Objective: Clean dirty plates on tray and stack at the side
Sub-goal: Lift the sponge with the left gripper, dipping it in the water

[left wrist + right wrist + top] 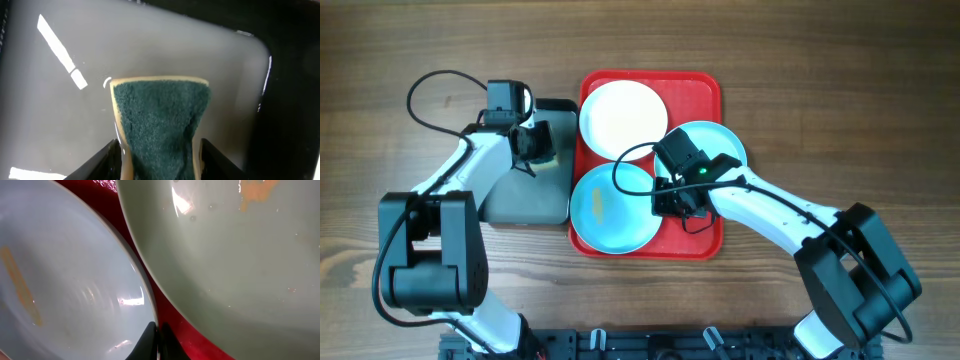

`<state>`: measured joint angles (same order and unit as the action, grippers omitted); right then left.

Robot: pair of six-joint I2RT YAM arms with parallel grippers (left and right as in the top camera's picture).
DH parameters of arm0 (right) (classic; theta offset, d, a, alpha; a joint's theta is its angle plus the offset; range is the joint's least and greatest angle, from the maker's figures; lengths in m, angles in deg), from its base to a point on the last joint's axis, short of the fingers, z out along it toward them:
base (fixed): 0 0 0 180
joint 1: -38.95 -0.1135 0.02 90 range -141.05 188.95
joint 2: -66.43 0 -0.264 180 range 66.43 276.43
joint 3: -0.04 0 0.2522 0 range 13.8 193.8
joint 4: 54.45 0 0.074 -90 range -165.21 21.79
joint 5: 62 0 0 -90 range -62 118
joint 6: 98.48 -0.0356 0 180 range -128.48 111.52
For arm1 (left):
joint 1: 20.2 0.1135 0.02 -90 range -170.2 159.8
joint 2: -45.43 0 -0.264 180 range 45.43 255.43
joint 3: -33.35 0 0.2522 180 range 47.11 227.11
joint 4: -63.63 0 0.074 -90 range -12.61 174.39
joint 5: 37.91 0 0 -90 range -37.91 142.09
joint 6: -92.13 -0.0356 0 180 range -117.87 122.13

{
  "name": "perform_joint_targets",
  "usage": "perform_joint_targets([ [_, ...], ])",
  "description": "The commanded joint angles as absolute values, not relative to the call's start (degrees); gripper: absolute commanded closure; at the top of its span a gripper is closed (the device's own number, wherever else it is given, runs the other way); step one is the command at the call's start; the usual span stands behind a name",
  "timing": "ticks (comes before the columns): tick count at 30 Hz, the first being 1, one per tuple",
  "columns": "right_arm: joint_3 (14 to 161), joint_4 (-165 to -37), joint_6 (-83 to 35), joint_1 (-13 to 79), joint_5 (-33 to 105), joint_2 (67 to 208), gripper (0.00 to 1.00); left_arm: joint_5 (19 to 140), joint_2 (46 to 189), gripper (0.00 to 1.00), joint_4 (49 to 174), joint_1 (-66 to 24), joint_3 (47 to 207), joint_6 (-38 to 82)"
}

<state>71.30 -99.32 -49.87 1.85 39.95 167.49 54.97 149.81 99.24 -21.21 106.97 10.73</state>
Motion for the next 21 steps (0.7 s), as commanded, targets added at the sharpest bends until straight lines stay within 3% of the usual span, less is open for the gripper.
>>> perform_joint_targets([
  [1,71.0,-98.6,-50.5,1.3,41.0,168.3,0.95,55.0,151.2,0.55,98.8,-21.5,105.9,9.8],
  [3,71.0,-98.4,-50.5,1.3,41.0,168.3,0.95,55.0,151.2,0.67,98.3,-21.5,105.9,9.8],
  [5,71.0,-98.4,-50.5,1.3,41.0,168.3,0.96,55.0,151.2,0.96,97.9,-21.5,105.9,9.8],
  [21,71.0,-98.3,-50.5,1.3,41.0,168.3,0.96,47.5,132.5,0.96,111.1,-21.5,105.9,4.4],
])
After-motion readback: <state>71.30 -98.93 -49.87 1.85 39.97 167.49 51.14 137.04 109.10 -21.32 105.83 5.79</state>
